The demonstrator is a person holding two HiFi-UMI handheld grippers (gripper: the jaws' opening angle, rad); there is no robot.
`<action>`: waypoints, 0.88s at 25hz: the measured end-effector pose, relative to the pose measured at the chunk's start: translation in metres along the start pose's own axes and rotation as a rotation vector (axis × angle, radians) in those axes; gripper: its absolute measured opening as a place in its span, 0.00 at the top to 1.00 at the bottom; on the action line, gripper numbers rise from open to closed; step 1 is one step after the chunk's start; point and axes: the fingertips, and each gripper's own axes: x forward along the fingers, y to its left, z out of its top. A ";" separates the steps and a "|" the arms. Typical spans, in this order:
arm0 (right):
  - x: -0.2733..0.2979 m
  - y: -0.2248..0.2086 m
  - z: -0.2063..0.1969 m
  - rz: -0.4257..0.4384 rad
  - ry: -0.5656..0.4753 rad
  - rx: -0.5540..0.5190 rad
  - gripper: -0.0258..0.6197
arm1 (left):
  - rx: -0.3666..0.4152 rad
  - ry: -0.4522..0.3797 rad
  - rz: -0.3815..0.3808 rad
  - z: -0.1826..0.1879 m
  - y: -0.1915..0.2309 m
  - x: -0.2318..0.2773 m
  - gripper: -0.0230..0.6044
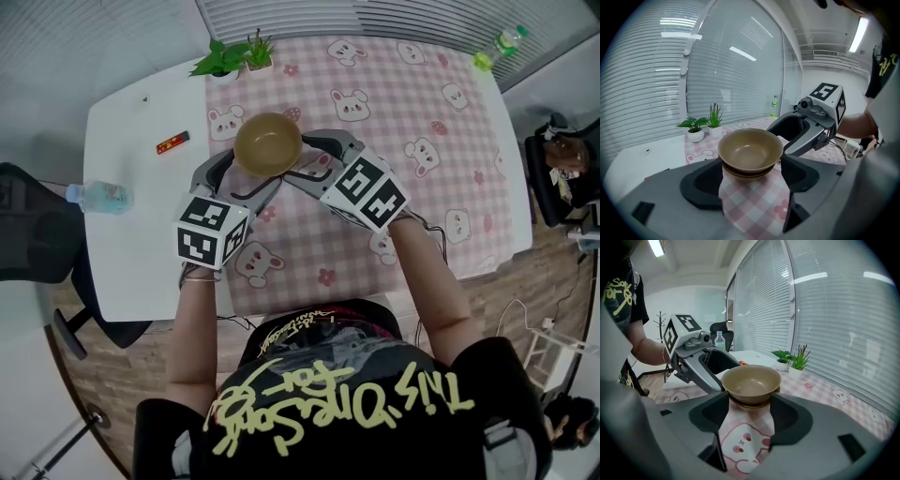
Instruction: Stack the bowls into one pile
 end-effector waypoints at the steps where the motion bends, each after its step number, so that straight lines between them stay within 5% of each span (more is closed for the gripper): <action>1: 0.000 0.000 -0.001 -0.003 0.003 -0.002 0.53 | 0.001 0.000 0.002 0.000 0.000 0.000 0.34; 22: 0.001 0.008 -0.010 -0.028 0.045 -0.019 0.53 | -0.008 0.001 0.019 -0.005 -0.002 0.000 0.34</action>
